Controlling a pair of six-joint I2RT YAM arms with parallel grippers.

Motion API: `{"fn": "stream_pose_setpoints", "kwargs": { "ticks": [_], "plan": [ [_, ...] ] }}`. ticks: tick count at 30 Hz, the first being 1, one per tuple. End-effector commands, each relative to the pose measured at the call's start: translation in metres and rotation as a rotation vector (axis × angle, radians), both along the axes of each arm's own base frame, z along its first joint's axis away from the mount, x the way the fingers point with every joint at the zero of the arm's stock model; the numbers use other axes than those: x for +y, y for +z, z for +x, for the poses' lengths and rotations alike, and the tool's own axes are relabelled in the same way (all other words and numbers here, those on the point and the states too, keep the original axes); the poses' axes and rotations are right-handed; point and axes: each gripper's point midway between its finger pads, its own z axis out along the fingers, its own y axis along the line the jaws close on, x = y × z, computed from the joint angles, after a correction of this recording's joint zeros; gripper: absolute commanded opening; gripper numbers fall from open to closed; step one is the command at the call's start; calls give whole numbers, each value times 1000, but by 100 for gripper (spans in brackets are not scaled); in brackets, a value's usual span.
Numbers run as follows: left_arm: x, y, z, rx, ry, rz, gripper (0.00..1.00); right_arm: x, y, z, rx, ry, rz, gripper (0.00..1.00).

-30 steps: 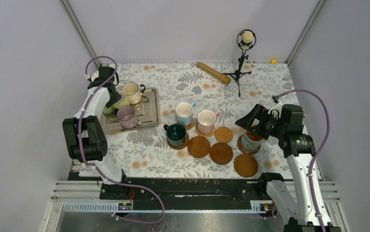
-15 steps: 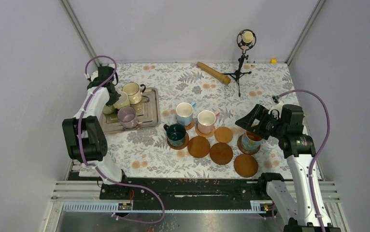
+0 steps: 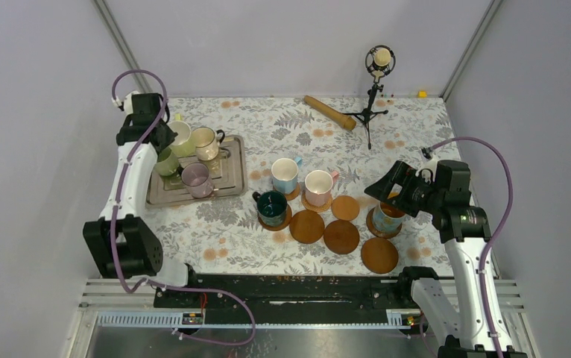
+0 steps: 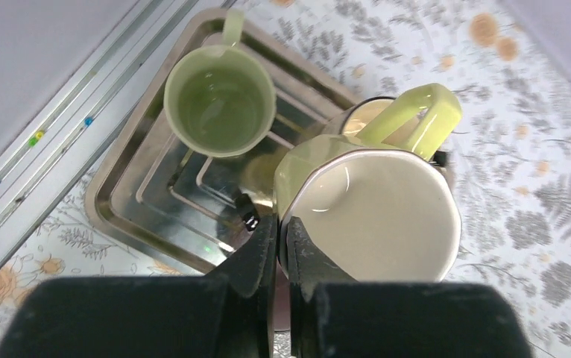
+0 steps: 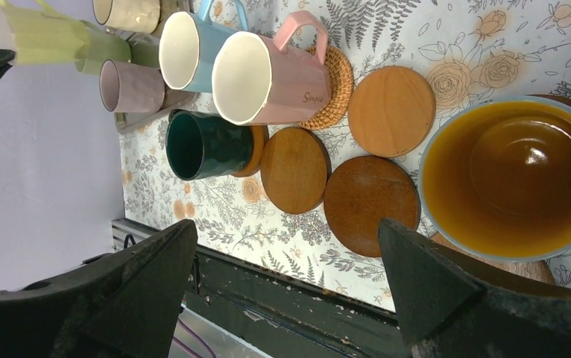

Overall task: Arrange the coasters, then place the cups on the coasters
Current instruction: Pick up the cup from the tray, then place the cup on the coaster.

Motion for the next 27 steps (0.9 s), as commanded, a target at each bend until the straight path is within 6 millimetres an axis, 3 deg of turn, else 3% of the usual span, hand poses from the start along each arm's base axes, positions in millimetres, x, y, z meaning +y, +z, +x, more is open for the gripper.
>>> {"fn": "stream_pose_setpoints", "kwargs": {
  "ticks": [1,7,10,17,22,27],
  "plan": [
    [-23,85,18,-311,-113,-20,0,0,16,0,-32,7,-14,98],
    [-78,116,9,-382,-303,-32,0,-3,32,10,-45,-66,21,91],
    [-124,126,0,-391,-405,-40,0,-7,49,18,-71,-123,32,87],
    [-236,140,-27,-408,-644,-105,0,6,78,31,-112,-166,56,86],
    [-291,174,-47,-480,-782,-158,0,9,77,26,-115,-156,43,85],
    [-345,181,-70,-488,-898,-213,0,9,79,23,-113,-165,45,84]
  ]
}}
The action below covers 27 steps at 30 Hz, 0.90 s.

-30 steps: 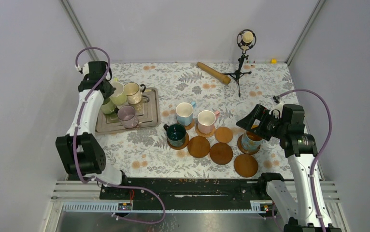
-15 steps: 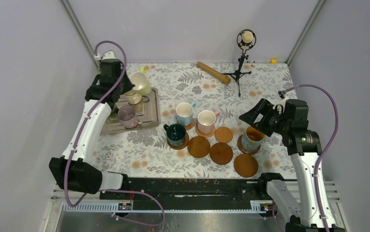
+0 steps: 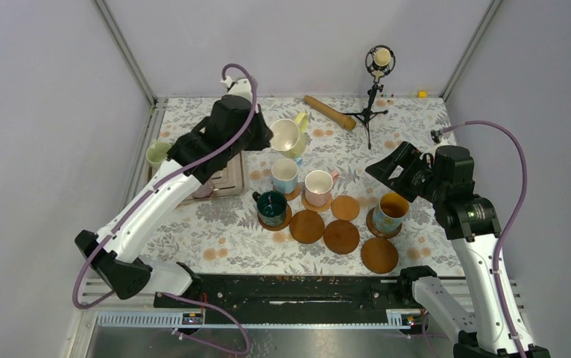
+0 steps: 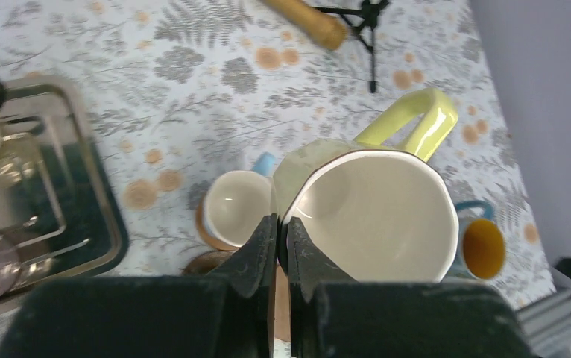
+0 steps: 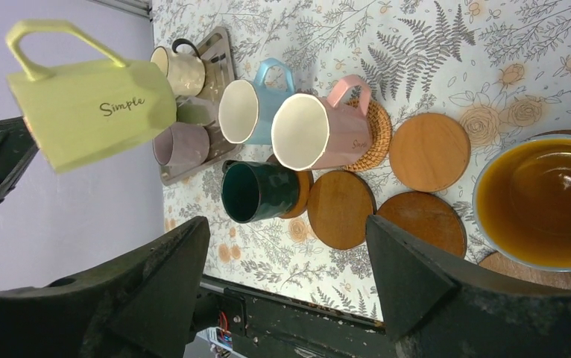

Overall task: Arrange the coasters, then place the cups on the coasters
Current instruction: Place the cup on the coaster.

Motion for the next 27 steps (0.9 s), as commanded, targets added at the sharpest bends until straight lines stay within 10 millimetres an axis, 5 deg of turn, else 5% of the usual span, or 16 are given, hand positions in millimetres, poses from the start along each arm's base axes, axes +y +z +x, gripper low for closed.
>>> {"fn": "stream_pose_setpoints", "kwargs": {
  "ticks": [1,8,13,18,27],
  "plan": [
    [-53,65,-7,-148,-79,-175,0,-4,14,1,-37,-35,-10,84],
    [-134,39,-41,-87,-244,-149,0,-5,2,-7,-27,-7,-40,84],
    [-173,25,-56,-62,-303,-130,0,-38,-9,-16,-45,-108,-202,86],
    [-192,3,-54,-34,-289,-83,0,-78,4,-29,-121,-277,-316,90],
    [-211,-45,-38,12,-257,-14,0,-98,32,-51,-292,-395,-288,91]
  ]
}}
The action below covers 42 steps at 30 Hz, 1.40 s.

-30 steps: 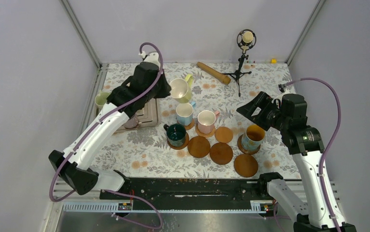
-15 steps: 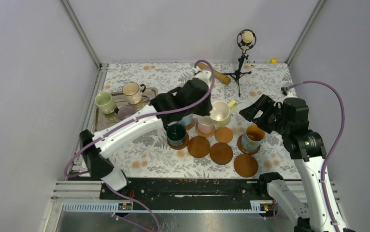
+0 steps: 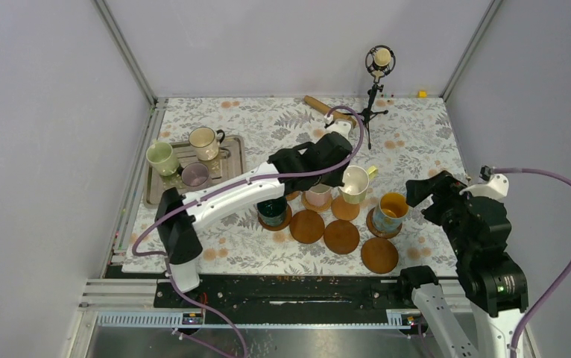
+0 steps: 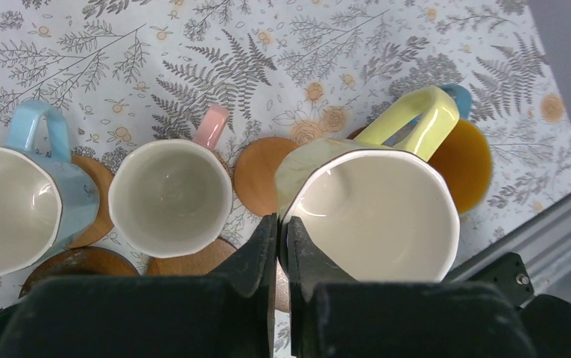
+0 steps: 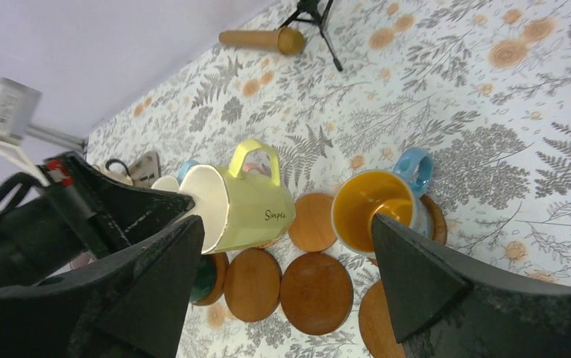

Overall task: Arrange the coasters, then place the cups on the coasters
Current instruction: Place the cup on the coaster.

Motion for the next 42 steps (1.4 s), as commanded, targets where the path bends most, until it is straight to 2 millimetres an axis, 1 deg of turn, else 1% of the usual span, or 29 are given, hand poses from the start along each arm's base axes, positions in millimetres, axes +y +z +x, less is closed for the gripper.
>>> {"fn": "stream_pose_setpoints", "kwargs": {
  "ticks": [1,5,15,21,25,42],
  "plan": [
    [-24,42,23,-95,54,-156,0,-16,8,-3,-62,-74,-30,91],
    [-28,29,28,-91,65,-132,0,-19,12,-7,-85,-85,-31,91],
    [-34,1,34,-76,75,-84,0,-16,11,-9,-88,-69,-31,92],
    [-39,-16,33,-50,67,-69,0,-17,11,-10,-90,-69,-38,92],
    [-39,-24,34,-46,68,-62,0,-18,12,-10,-95,-72,-41,92],
    [-34,-42,33,-37,73,-17,0,-17,13,-10,-95,-71,-34,92]
  ]
}}
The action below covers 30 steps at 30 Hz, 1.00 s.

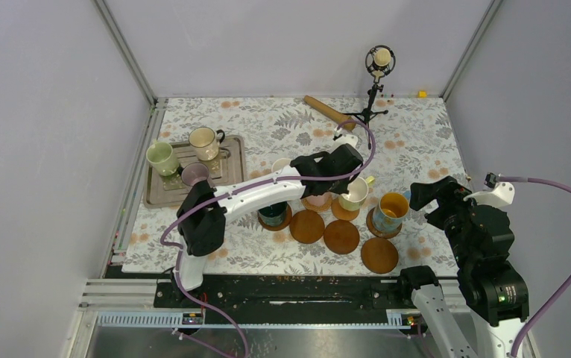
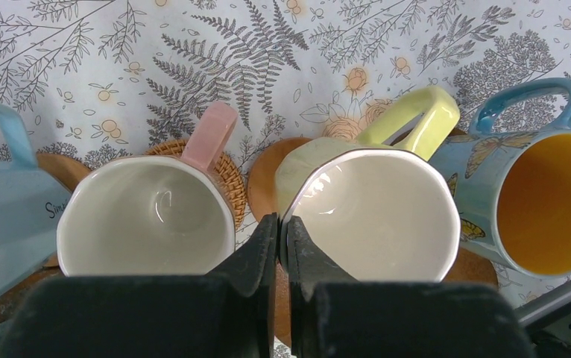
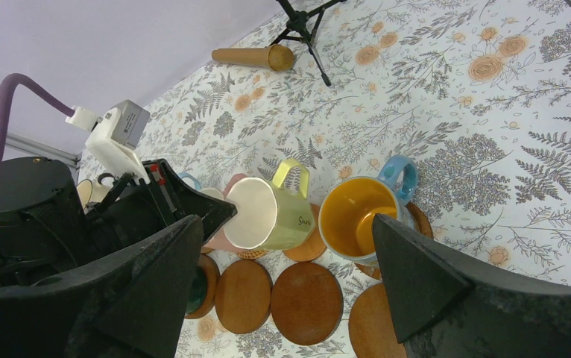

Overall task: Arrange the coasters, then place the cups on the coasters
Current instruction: Place the cup on the coaster.

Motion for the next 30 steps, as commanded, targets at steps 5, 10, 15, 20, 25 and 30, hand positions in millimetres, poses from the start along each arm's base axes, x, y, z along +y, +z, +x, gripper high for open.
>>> {"fn": "stream_pose_setpoints", "kwargs": {
  "ticks": [5,10,15,20,25,30],
  "plan": [
    [-12,31,13,-76,36,-112,0,-4,9,1,-38,-17,-10,92],
    [-10,27,12,-71,38,-103,0,-3,9,2,-35,-16,-7,92],
    [-8,23,11,-67,41,-95,0,-3,9,2,-36,-15,-7,92],
    [-9,20,11,-62,37,-91,0,-3,10,1,-39,-16,-7,92],
    [-8,17,11,-62,39,-82,0,-4,10,1,-40,-17,-7,92],
    [-8,13,11,-56,41,-77,0,-3,10,1,-39,-16,-8,92]
  ]
}}
